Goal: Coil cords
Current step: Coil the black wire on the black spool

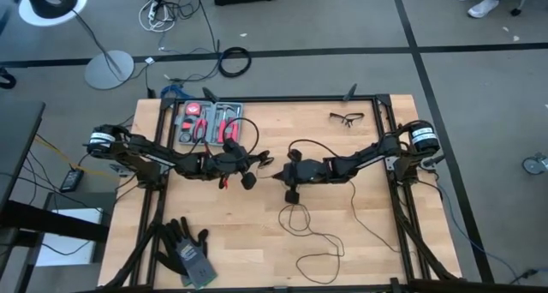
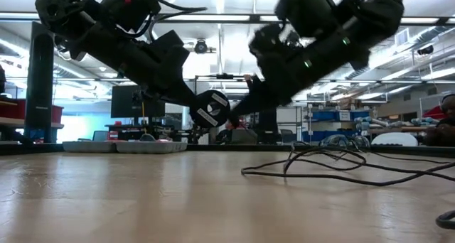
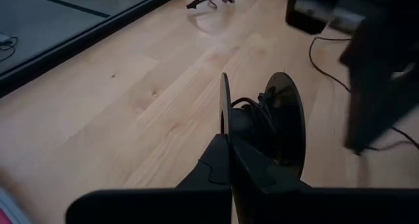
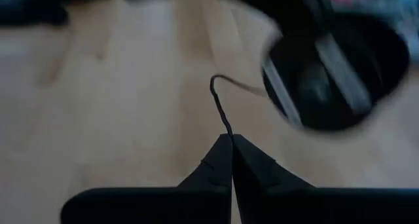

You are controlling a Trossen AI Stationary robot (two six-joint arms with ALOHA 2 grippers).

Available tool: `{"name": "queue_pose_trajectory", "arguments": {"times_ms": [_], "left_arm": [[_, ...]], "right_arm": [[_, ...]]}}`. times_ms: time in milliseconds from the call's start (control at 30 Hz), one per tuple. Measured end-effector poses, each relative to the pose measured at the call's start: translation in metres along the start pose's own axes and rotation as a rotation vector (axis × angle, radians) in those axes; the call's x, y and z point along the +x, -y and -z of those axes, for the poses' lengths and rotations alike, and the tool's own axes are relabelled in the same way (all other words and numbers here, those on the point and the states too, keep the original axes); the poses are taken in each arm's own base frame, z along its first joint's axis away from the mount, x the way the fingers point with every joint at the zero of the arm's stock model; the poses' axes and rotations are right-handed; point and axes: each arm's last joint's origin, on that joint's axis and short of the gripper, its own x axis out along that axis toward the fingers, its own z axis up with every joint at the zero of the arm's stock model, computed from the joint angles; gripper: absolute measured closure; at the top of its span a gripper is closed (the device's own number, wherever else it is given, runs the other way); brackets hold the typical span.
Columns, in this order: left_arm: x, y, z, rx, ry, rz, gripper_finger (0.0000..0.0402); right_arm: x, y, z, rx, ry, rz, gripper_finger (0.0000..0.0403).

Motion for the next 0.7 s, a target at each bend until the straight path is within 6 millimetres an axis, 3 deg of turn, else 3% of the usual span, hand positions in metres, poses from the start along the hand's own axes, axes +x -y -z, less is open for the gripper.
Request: {"name": "queue_pose_trajectory", "arguments": {"times_ms": [133, 300, 567, 700], "left_arm": [[0.0, 0.0, 0.0, 0.001, -0.002, 0.0, 0.0402], [0.0, -0.001, 0.003, 0.013, -0.029, 0.002, 0.0401], [0.0, 0.0, 0.003, 0.013, -0.038, 0.027, 0.0401], [0.0, 0.0, 0.003, 0.012, -0.031, 0.009, 0.0401]], "right_arm": [[0.003, -0.003, -0.023, -0.071, 0.067, 0.0, 0.0402], [0.003, 0.0, -0.037, -0.12, 0.1, 0.118, 0.0402], [0.001, 0.008, -0.032, -0.077, 0.04, 0.41, 0.0403], [0.001, 0.01, -0.026, 0.004, 0.0, 0.455, 0.0403]]}}
